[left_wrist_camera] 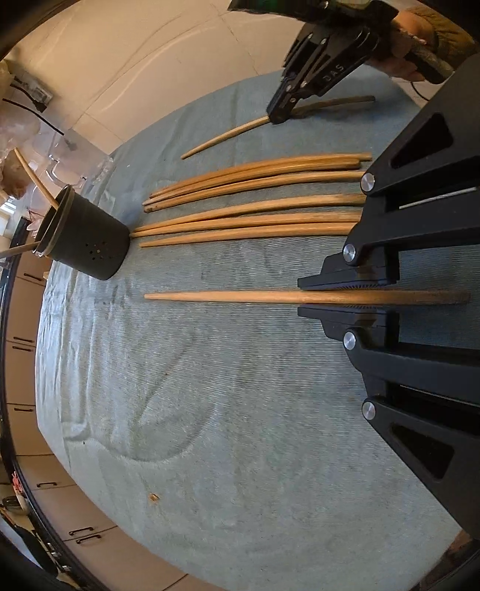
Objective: Organize utensils
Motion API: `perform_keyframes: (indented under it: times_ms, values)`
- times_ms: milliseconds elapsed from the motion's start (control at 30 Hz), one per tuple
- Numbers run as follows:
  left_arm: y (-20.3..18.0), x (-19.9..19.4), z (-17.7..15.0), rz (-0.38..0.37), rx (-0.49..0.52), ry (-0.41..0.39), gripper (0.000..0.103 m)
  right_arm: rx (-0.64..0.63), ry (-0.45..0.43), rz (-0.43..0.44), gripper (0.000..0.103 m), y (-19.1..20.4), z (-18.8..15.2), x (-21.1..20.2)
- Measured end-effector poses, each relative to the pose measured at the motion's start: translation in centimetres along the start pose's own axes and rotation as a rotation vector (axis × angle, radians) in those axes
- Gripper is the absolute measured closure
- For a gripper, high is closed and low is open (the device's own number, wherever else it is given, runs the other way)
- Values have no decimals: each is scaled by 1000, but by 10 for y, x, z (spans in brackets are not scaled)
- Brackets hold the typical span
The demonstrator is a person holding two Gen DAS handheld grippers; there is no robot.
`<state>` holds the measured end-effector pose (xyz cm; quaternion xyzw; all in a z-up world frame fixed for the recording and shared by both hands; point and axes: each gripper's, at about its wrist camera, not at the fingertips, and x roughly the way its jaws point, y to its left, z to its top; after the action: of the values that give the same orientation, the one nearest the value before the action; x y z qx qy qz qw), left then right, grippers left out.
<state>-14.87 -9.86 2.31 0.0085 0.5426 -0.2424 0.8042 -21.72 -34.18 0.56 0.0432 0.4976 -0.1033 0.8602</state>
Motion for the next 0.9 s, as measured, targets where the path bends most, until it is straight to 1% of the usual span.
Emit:
perform_keyframes:
  times_ms: [67, 133, 200, 267, 333, 400, 467, 500, 600, 667, 767, 900]
  values:
    - [-1, -9, -4, -8, 18, -7, 96, 1, -3, 4, 94, -1, 0, 0]
    - [-3, -20, -6, 3, 44, -26, 96, 8, 2, 20, 93, -4, 2, 0]
    - [-2, -28, -3, 17, 62, -44, 96, 18, 13, 43, 90, -8, 5, 2]
    - [0, -30, 4, 39, 74, -52, 96, 28, 24, 56, 84, -11, 8, 3]
    - [-1, -22, 17, 69, 99, -40, 94, 29, 41, 68, 81, -14, 13, 6]
    - [-6, -9, 32, 79, 130, -7, 92, 21, 52, 64, 81, -14, 18, 9]
    - [-8, 2, 42, 82, 141, 5, 92, 10, 64, 50, 81, -14, 24, 12]
    - [-11, 9, 50, 84, 161, 15, 92, 3, 72, 48, 81, -14, 27, 14]
    - [-11, 28, 66, 119, 172, 36, 92, -1, 99, 44, 81, -15, 37, 23]
    - [-12, 35, 75, 108, 172, 43, 92, -1, 106, 38, 81, -18, 45, 30]
    - [-13, 44, 82, 107, 179, 79, 92, 12, 117, 35, 81, -20, 59, 39]
    - [-19, 48, 85, 129, 215, 79, 92, 19, 141, 21, 81, -22, 77, 49]
